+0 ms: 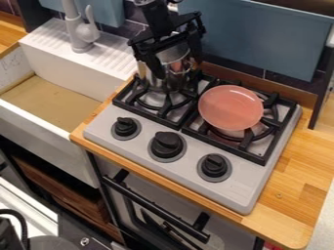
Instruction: Put the orange object on the left burner
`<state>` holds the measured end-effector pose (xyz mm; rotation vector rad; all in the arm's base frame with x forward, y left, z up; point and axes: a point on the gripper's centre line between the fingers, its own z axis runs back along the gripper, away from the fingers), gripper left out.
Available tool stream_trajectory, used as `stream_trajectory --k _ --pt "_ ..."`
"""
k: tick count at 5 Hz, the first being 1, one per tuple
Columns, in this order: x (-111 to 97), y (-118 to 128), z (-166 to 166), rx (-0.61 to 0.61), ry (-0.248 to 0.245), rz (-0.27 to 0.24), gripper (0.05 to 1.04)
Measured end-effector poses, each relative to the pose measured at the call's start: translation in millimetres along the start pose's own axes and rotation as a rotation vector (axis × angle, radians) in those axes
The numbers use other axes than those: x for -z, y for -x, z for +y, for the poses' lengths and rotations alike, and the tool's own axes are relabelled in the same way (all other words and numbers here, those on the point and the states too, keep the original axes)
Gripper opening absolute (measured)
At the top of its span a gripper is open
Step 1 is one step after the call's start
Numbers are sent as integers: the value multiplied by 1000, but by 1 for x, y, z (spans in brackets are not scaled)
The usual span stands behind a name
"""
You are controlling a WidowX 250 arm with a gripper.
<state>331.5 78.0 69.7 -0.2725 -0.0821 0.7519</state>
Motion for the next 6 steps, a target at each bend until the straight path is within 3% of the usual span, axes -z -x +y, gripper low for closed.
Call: stream_trajectory --k 1,2,4,5,6 --pt "12 5 4 -18 -7 31 998" --pt "29 22 6 -126 47 44 997" --pt "40 34 -4 -343 133 -30 998" --pt "44 39 -15 -390 129 -108 998" --pt "56 51 -16 -430 116 -144 998"
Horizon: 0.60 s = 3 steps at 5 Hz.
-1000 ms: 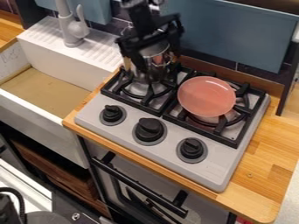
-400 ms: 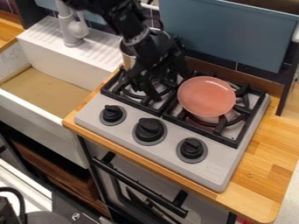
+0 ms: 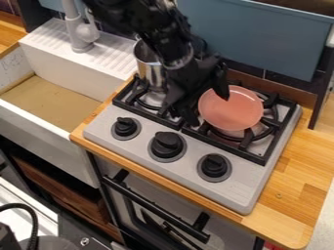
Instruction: Put the orange object on the left burner
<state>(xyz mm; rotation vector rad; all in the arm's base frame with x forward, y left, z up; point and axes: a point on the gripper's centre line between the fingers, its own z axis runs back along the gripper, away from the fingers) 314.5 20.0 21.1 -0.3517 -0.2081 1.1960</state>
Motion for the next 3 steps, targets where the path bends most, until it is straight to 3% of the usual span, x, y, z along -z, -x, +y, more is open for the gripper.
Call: stream_trajectory --k 3 --pt "12 13 -2 -102 92 -87 998"
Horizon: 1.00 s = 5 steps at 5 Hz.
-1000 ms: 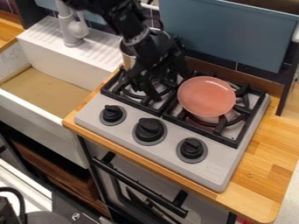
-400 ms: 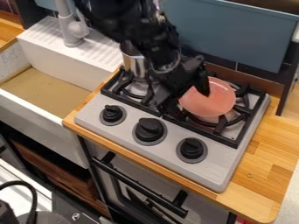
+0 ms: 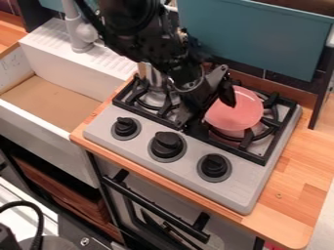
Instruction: Put the orange object on the left burner
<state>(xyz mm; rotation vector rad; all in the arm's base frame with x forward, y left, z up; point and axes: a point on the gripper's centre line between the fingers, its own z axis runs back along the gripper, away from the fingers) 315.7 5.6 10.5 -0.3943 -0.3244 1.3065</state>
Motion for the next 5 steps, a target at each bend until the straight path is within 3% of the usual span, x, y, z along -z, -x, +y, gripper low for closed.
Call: stream_trajectory --k 2,4,5 --pt "7 1 -6 -23 65 3 998" --pt "17 -2 0 -22 80 -35 997" --pt "24 -3 -1 -20 72 -46 946"
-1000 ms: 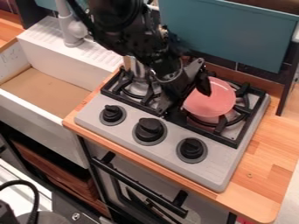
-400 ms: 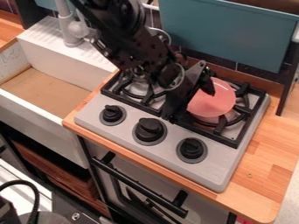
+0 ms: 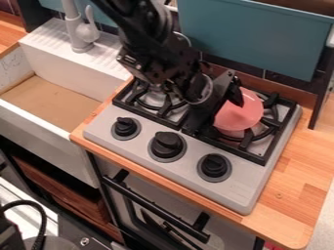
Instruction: Put the orange object on the left burner
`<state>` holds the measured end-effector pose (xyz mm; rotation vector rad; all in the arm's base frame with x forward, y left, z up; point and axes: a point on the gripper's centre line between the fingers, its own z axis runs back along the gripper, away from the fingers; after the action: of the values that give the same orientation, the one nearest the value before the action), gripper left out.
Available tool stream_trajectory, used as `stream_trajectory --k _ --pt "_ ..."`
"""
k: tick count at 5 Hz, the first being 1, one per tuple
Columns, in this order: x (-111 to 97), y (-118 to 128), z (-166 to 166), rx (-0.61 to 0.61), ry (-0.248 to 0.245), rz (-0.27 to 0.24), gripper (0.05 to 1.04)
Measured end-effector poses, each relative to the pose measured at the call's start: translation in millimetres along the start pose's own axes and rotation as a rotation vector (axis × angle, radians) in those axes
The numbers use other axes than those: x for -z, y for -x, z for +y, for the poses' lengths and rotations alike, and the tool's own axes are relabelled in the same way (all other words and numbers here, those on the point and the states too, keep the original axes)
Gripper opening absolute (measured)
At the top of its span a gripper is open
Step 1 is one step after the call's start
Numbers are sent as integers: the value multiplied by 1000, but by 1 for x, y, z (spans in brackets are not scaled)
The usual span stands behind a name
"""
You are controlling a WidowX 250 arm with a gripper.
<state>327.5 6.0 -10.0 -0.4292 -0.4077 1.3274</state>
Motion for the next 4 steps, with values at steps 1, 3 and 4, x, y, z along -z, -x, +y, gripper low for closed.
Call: stream_trajectory --k 1,3,4 --pt "2 -1 0 -5 4 -5 675" --pt "2 -2 -1 3 19 0 172" --pt "1 -2 5 25 4 17 76"
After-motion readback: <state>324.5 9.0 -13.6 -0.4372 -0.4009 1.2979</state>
